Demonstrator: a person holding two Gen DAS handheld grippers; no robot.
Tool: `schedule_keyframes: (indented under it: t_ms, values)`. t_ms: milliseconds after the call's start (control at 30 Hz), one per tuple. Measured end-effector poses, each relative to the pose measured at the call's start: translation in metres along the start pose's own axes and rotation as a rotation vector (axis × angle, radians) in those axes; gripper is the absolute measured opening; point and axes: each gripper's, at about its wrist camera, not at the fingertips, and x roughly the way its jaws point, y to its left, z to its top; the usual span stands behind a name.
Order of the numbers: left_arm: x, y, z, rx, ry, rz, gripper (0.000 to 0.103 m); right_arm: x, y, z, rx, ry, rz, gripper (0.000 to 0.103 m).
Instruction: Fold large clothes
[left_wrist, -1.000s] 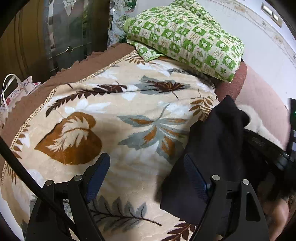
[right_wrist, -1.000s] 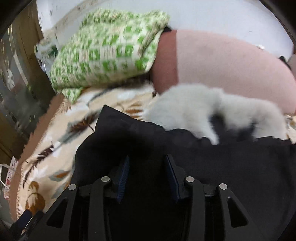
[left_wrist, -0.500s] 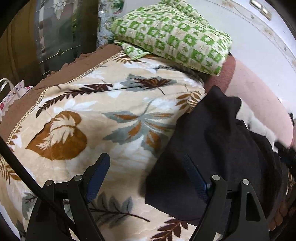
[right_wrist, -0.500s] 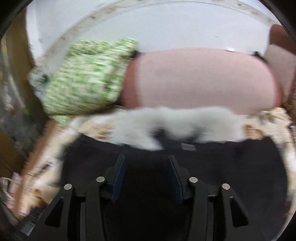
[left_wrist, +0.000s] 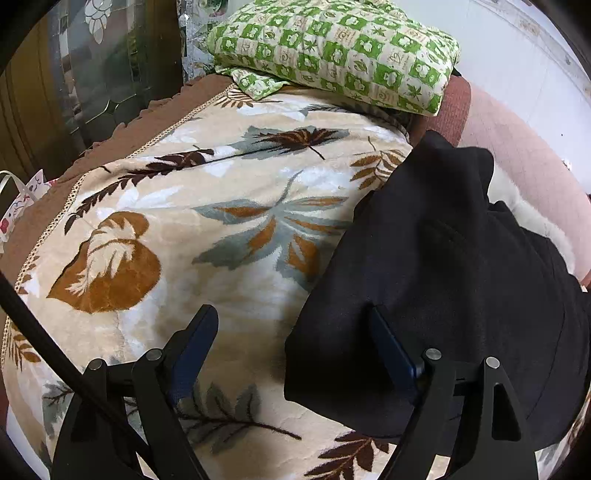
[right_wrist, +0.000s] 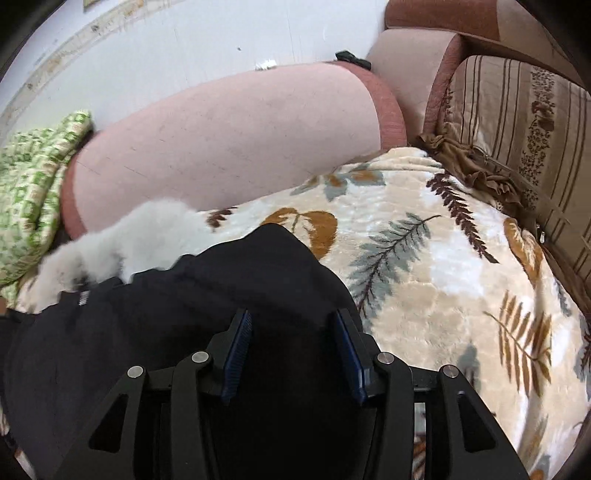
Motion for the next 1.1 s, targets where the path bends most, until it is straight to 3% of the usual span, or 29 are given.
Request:
schedule_keyframes:
  t_ms: [200,267,367,467,633,800,933,1100]
  values:
    - [-0.023,-0.006,-0.004,0.013,-0.093,-0.041,0.083,-0.048,0.036,-0.042,-0.087,-0.016,0.175,0.062]
    - [-0.014,-0.015,-0.006,0.068,-0.062,-0.017,0.083,-0.047,0.058,-0.060,-0.154,0.003,0.209,0.067]
    - [0.004,-0.018,-0.008,0.078,-0.006,-0.008,0.085,-0.035,0.082,-0.082,-0.228,-0.001,0.153,0.074]
    - [-0.001,-0.013,-0.004,0.066,0.005,-0.035,0.085,-0.030,0.085,-0.083,-0.217,0.004,0.140,0.075]
    - [-0.017,0.000,0.002,0.024,-0.038,-0.045,0.085,-0.049,0.055,-0.079,-0.132,0.007,0.216,0.075]
    - [-0.025,0.001,0.004,0.020,-0.059,-0.071,0.085,-0.062,0.007,-0.105,-0.023,0.040,0.294,0.081]
    - [-0.024,0.000,0.003,0.016,-0.045,-0.081,0.085,-0.051,-0.030,-0.135,0.087,0.122,0.348,0.085]
    - [-0.023,-0.001,0.001,0.027,-0.039,-0.073,0.085,-0.028,-0.047,-0.144,0.165,0.172,0.403,0.091]
